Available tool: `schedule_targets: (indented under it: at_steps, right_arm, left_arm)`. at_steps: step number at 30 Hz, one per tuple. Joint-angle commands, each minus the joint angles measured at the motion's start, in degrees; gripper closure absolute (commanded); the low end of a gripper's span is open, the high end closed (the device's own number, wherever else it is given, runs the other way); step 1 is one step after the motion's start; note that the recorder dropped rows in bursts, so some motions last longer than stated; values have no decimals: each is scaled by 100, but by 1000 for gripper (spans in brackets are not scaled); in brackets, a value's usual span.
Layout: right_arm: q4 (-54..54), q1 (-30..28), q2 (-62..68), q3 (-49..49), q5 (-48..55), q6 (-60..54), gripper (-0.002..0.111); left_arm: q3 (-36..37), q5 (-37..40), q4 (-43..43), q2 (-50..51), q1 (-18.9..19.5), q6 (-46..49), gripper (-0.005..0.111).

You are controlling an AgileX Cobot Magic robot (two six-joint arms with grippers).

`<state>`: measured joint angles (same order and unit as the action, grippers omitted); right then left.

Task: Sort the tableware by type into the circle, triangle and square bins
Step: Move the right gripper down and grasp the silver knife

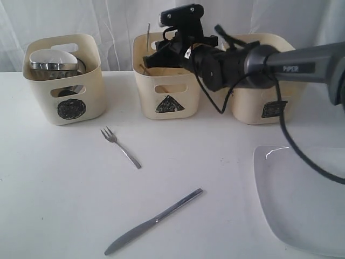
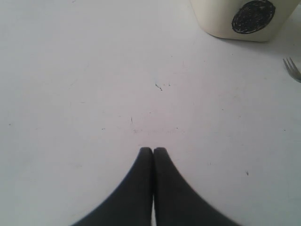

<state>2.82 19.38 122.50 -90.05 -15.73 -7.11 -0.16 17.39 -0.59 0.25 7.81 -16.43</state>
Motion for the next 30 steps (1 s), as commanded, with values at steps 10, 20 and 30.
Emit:
schedule_targets:
  at_steps: [10,20,30]
  right_arm:
    - [762,198,-1895,947,5448,-164,108]
    - [748,1844,-2177,2445,7698,-4190,108]
    - [-219,1833,-1769,2445,5535,-4840,71]
  left_arm:
    - [16,64,-63,-25,2,-2,107]
    - [16,64,-63,-25,2,-2,107]
    - [16,64,-63,-25,2,-2,107]
